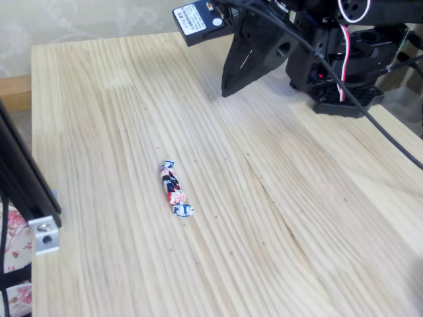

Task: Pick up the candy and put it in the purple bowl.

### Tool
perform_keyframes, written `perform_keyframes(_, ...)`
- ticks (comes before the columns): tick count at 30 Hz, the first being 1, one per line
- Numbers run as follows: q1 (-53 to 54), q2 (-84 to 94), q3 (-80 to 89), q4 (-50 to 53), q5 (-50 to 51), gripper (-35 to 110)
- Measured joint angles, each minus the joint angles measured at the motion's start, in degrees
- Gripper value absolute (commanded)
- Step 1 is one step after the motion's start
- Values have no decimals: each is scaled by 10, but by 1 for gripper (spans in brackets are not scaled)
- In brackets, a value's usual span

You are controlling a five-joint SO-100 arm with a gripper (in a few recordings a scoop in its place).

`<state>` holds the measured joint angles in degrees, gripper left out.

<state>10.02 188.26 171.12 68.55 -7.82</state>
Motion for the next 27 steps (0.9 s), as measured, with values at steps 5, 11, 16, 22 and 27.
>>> perform_keyframes(5,20,0,0,0,41,-1)
perform_keyframes(11,23,0,0,0,54,-1)
perform_keyframes(16,23,0,0,0,54,-1)
perform_keyframes(22,23,0,0,0,54,-1)
perform_keyframes(27,23,0,0,0,54,-1)
